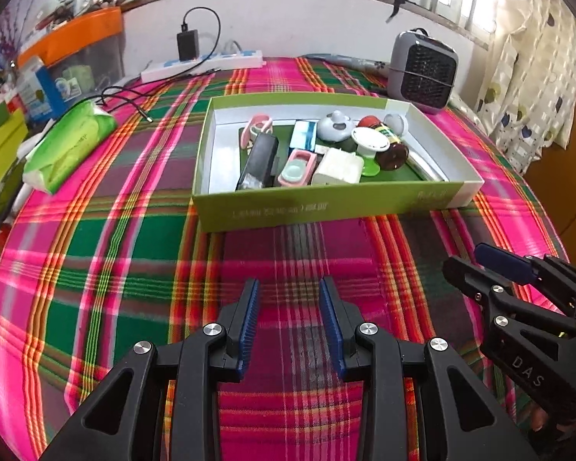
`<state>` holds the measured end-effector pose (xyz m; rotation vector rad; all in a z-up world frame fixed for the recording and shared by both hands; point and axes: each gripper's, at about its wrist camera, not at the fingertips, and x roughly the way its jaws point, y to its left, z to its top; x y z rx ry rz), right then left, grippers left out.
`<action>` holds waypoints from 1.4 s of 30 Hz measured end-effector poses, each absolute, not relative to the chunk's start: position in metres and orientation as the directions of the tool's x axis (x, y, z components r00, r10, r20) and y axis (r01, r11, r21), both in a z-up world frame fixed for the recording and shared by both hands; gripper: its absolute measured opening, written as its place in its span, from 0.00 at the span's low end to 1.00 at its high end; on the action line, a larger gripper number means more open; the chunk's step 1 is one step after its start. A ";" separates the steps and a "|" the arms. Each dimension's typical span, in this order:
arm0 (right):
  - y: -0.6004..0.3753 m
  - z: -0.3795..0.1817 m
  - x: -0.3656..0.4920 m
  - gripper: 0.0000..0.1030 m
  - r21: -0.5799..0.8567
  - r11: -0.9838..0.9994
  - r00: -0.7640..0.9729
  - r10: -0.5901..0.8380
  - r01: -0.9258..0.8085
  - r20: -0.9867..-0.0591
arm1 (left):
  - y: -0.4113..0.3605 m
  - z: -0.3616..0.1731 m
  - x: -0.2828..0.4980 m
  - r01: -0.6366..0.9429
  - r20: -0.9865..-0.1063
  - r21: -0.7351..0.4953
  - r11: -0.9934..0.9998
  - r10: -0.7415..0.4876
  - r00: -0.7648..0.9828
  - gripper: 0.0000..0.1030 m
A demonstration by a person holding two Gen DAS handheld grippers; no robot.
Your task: Organize rigid objects
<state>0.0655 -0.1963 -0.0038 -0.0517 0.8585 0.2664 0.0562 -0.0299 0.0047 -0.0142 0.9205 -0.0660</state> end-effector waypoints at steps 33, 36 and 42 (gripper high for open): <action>-0.202 -0.014 0.057 0.58 0.016 0.986 0.628 0.119 -0.167 -0.769 | -0.045 0.000 0.048 0.025 -0.782 0.022 0.999 0.001 0.623 0.33; -0.202 -0.014 0.057 0.58 0.018 0.986 0.628 0.120 -0.167 -0.769 | -0.044 0.000 0.048 0.026 -0.782 0.021 0.999 0.001 0.623 0.33; -0.202 -0.014 0.057 0.58 0.017 0.986 0.628 0.120 -0.167 -0.769 | -0.045 0.000 0.048 0.026 -0.782 0.018 1.000 -0.002 0.623 0.33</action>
